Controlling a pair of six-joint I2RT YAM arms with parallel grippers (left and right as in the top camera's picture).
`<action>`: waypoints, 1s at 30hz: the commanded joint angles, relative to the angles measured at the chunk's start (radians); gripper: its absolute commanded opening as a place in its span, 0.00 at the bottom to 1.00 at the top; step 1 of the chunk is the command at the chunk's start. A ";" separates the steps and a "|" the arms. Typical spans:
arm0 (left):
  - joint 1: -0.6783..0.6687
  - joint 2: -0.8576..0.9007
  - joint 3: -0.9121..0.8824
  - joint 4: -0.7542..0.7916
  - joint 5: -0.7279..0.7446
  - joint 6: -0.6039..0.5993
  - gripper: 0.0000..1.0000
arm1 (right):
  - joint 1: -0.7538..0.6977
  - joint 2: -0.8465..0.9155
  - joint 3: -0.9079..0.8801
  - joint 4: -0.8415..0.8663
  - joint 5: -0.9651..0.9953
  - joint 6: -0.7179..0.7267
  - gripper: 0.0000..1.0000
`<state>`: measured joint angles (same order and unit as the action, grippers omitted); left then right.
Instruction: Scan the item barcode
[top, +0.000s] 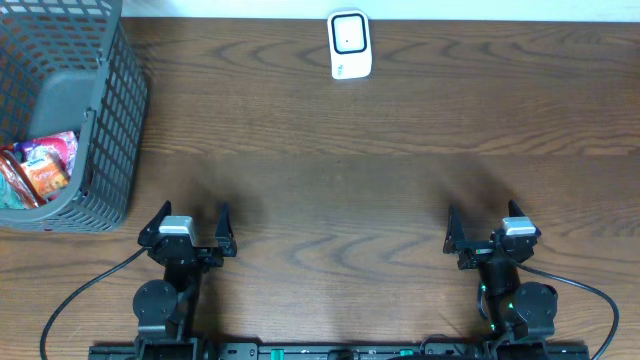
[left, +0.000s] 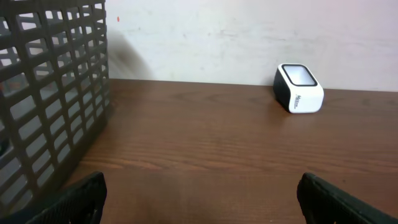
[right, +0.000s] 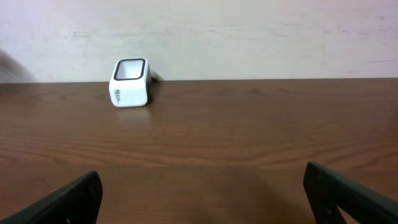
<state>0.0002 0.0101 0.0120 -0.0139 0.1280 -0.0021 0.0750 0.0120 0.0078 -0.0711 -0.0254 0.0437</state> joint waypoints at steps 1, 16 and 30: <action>0.005 -0.006 -0.008 -0.046 0.021 0.009 0.98 | -0.002 -0.006 -0.002 -0.004 0.008 -0.008 0.99; 0.005 -0.006 -0.008 -0.046 0.020 0.010 0.98 | -0.002 -0.006 -0.002 -0.004 0.008 -0.008 0.99; 0.003 -0.006 -0.008 0.169 0.485 -0.273 0.98 | -0.002 -0.006 -0.002 -0.004 0.008 -0.008 0.99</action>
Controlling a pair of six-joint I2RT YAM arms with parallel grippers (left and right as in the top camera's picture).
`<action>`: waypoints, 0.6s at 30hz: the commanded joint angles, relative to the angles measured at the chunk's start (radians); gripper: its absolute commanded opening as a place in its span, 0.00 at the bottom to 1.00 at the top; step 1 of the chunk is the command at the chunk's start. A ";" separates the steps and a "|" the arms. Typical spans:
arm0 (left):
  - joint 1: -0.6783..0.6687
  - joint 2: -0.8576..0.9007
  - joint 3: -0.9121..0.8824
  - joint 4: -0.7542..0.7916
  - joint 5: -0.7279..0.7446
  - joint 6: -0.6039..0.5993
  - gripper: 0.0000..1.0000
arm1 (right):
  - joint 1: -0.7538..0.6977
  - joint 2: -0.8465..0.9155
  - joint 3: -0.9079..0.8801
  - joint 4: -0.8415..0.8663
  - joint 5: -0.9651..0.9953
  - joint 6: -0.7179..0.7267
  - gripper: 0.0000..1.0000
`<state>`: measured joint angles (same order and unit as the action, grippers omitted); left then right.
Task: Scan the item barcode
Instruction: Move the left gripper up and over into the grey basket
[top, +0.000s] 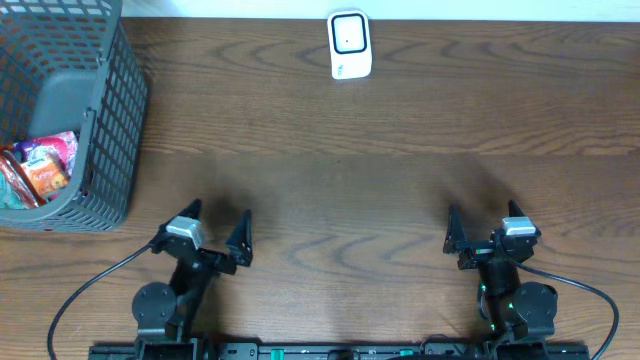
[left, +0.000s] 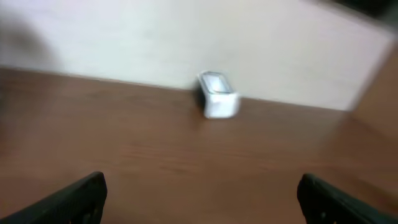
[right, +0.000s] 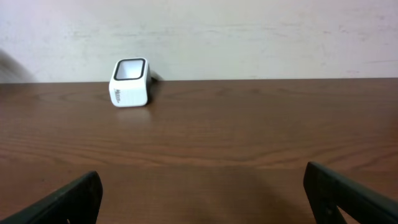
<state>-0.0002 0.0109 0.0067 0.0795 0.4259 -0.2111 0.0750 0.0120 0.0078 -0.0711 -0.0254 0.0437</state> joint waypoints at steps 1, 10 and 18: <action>0.003 -0.006 -0.002 0.136 0.212 -0.064 0.98 | -0.002 -0.006 -0.002 -0.004 0.008 -0.008 0.99; 0.004 -0.004 0.070 0.525 0.177 -0.064 0.98 | -0.002 -0.006 -0.002 -0.004 0.008 -0.008 0.99; 0.004 0.158 0.274 0.485 0.127 -0.046 0.98 | -0.002 -0.006 -0.002 -0.004 0.008 -0.008 0.99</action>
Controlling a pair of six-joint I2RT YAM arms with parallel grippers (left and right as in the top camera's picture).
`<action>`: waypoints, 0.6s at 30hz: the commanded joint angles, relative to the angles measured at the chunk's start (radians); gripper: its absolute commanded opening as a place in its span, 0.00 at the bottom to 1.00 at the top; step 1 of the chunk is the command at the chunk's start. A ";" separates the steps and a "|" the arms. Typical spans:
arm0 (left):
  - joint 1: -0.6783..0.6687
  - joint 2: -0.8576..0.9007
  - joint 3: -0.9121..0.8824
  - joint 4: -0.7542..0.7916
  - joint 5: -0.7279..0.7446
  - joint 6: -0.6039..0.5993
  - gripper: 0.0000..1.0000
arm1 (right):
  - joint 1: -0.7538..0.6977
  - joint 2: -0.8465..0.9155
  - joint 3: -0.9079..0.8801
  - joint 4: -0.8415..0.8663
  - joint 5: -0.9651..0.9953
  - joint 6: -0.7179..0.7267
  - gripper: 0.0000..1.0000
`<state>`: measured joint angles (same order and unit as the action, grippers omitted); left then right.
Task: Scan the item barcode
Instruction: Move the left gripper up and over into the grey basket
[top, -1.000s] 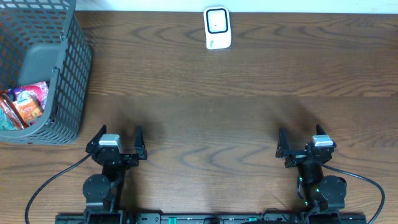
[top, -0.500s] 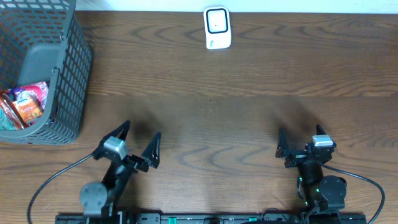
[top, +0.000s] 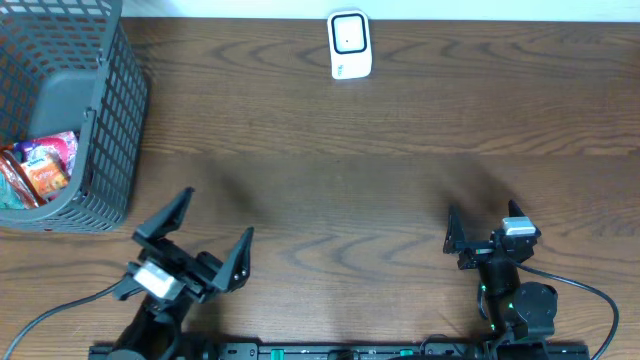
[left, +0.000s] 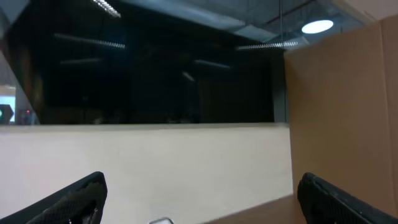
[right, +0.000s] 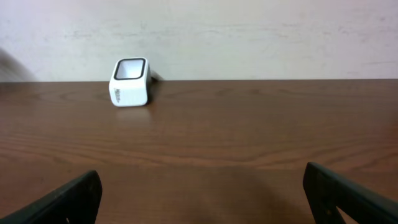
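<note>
The white barcode scanner (top: 350, 45) stands at the table's far edge, also seen in the right wrist view (right: 130, 83). Colourful packaged items (top: 38, 167) lie in the grey mesh basket (top: 110, 120) at the left. My left gripper (top: 205, 235) is open, raised and tilted up near the front left, holding nothing; its wrist view looks at the wall and ceiling, with only the scanner's top (left: 161, 221) at the bottom edge. My right gripper (top: 480, 222) is open and low at the front right, holding nothing.
The brown wooden table (top: 400, 170) spreads between the grippers and the scanner. A pale wall (right: 249, 37) runs behind the table's far edge. Black cables (top: 580, 290) trail from both arm bases at the front.
My left gripper has lifted and tilted upward, its camera now facing the wall and ceiling rather than the table. The right arm has not moved.
Both grippers rested open at the front, the left one facing the basket and scanner. The left gripper then turned right, the basket leaving its view. Now it is raised and tilted up. The right gripper stayed put throughout.
</note>
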<state>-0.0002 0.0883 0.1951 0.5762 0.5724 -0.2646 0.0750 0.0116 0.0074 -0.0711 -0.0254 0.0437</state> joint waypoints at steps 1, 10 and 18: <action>0.004 0.116 0.119 -0.038 -0.019 0.006 0.98 | -0.002 -0.006 -0.002 -0.004 0.008 -0.008 0.99; 0.004 0.612 0.739 -0.634 -0.018 0.065 0.98 | -0.002 -0.006 -0.002 -0.004 0.008 -0.008 0.99; 0.004 1.023 1.314 -1.296 -0.068 0.390 0.98 | -0.002 -0.006 -0.002 -0.004 0.008 -0.008 0.99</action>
<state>-0.0002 0.9901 1.3388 -0.5915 0.5434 -0.0540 0.0750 0.0120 0.0074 -0.0708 -0.0254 0.0437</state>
